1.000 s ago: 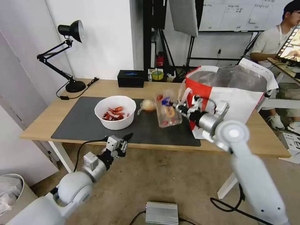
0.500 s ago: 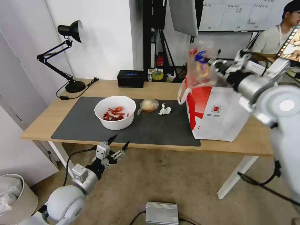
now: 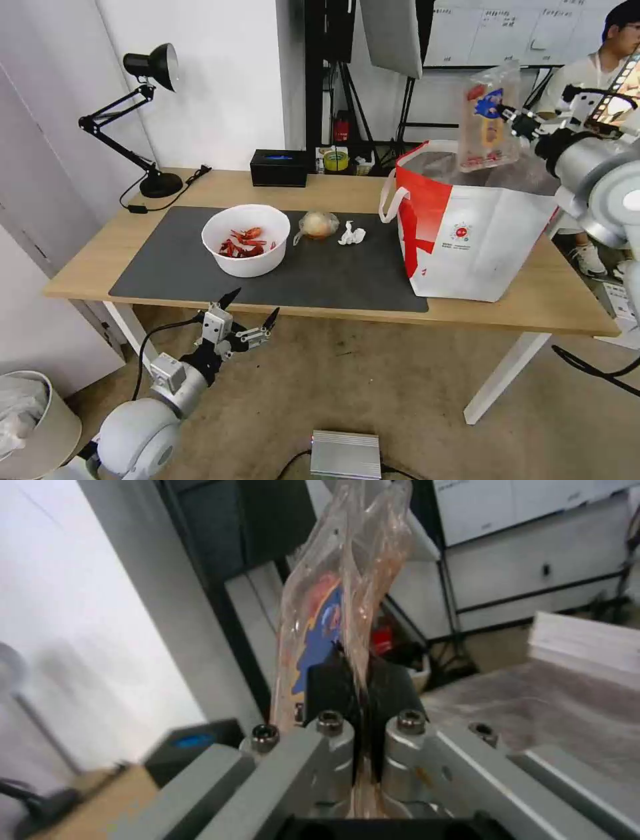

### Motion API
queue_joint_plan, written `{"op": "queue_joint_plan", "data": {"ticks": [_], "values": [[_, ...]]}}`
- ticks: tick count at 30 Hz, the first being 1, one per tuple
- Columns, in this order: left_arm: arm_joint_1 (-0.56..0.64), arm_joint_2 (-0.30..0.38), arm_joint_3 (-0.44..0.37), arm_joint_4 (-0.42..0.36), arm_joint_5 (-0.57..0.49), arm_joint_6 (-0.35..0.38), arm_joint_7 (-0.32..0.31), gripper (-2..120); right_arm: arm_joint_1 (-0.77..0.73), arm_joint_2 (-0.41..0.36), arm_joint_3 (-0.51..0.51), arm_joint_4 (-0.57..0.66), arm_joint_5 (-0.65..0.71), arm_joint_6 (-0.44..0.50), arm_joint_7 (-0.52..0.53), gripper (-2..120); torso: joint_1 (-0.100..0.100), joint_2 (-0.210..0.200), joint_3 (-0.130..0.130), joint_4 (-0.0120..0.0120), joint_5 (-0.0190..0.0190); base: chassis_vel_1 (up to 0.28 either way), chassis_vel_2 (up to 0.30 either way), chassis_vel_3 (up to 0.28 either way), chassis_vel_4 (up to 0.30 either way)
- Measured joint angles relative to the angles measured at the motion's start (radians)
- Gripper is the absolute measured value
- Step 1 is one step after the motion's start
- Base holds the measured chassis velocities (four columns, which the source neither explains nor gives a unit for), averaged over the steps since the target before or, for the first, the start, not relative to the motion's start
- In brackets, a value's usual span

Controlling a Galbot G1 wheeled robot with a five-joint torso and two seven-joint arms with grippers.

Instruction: Pick up the trash from the table and place it into the takeout bag.

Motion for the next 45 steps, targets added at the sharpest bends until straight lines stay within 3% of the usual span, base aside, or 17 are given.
{"op": "queue_joint_plan", "data": {"ticks": [9,17,29,30,32,34,36,38,40,42,45], "values": [[0.028,-0.006,-0.019,-0.020,0.009,-0.003,0.000,100,-0.051,0.023,-0.012,-0.042,-0.075,0.021,-0.034,0,0.000,0.000,0.000,0.0002,-0.0003,0.000,0.000,0.000,0.000],[0.036,-0.010,-0.026,-0.021,0.012,-0.005,0.000,100,-0.077,0.041,0.008,-0.016,0.010,-0.009,-0.012,3,0.000,0.000,0.000,0.0002,-0.0005,0.000,0.000,0.000,0.000],[0.030,-0.011,-0.025,-0.016,0.013,-0.005,0.001,100,-0.072,0.043,0.018,0.005,0.114,-0.041,0.030,43,0.000,0.000,0.000,0.0002,-0.0005,0.000,0.000,0.000,0.000],[0.029,-0.011,-0.025,-0.016,0.012,-0.005,0.001,100,-0.069,0.043,0.018,0.012,0.124,-0.041,0.031,52,0.000,0.000,0.000,0.0002,-0.0004,0.000,0.000,0.000,0.000],[0.028,-0.010,-0.025,-0.016,0.012,-0.005,0.001,100,-0.068,0.043,0.017,0.017,0.130,-0.041,0.031,53,0.000,0.000,0.000,0.0002,-0.0004,0.000,0.000,0.000,0.000],[0.029,-0.010,-0.027,-0.016,0.011,-0.006,0.001,100,-0.061,0.045,0.013,0.036,0.144,-0.033,0.030,65,0.000,0.000,0.000,0.0002,-0.0004,0.000,0.000,0.000,0.000],[0.029,-0.010,-0.028,-0.016,0.011,-0.007,0.001,100,-0.059,0.045,0.011,0.040,0.145,-0.030,0.029,65,0.000,0.000,0.000,0.0002,-0.0004,0.000,0.000,0.000,0.000],[0.033,-0.011,-0.035,-0.016,0.011,-0.008,0.001,100,-0.042,0.047,-0.004,0.073,0.157,-0.002,0.013,80,0.000,0.000,0.000,0.0002,-0.0004,0.000,0.000,0.000,0.000],[0.034,-0.011,-0.037,-0.016,0.011,-0.009,0.001,100,-0.039,0.046,-0.009,0.083,0.158,0.007,0.004,82,0.000,0.000,0.000,0.0003,-0.0006,0.000,0.000,0.000,0.000],[0.036,-0.010,-0.046,-0.016,0.010,-0.015,0.001,100,-0.033,0.041,-0.033,0.138,0.160,0.028,-0.041,95,0.000,0.000,0.000,0.0003,-0.0006,0.000,0.000,0.000,0.000],[0.037,-0.008,-0.052,-0.015,0.009,-0.017,0.001,100,-0.055,0.032,-0.053,0.187,0.136,0.031,-0.075,99,0.000,0.000,0.000,0.0003,-0.0006,0.000,0.000,0.000,0.000]]}}
